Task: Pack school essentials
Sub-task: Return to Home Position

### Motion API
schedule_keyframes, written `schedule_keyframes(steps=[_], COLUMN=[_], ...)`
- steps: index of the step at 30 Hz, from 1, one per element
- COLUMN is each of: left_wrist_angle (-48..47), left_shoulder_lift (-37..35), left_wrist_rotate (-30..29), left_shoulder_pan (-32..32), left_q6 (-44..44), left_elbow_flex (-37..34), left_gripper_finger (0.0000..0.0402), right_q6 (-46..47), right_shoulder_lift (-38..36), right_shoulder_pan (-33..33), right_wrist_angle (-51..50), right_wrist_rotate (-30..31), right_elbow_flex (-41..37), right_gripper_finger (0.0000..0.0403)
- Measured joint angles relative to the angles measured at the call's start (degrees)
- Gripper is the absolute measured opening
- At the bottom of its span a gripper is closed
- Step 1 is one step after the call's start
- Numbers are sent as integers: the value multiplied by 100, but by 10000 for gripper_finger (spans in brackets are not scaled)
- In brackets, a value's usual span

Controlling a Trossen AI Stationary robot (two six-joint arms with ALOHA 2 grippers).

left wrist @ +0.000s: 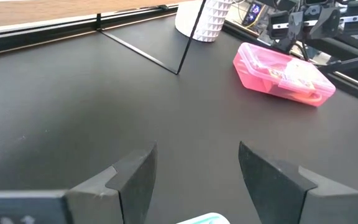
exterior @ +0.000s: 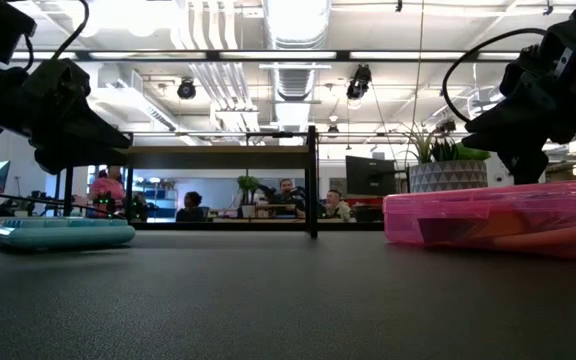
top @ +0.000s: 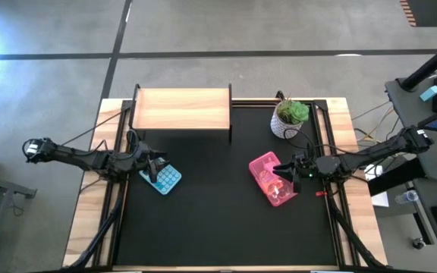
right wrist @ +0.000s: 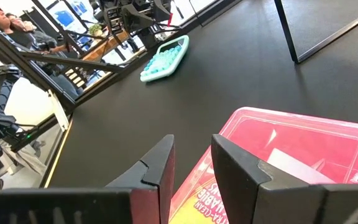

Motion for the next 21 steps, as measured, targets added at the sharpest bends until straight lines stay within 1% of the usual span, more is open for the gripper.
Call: schedule_keyframes(steps=[7,14,21], left_wrist_angle=[22,338,381], left_shoulder_lift=[-9,0,5], left_wrist_rotate=[0,2,2], left_shoulder_pan=[0,0,0], left_q6=[0,2,1], left_elbow_flex=[0,-36,-44], left_gripper_finger=[212,212,212], right_q6=[0,0,0], right_shoulder_lift=[1,0,0], right_shoulder_pan=[1,-1,0], right_wrist_angle=[0,0,0], right_wrist_rotate=[0,1,-2], right_elbow_flex=[0,0,0], right_gripper_finger=[98,98,98])
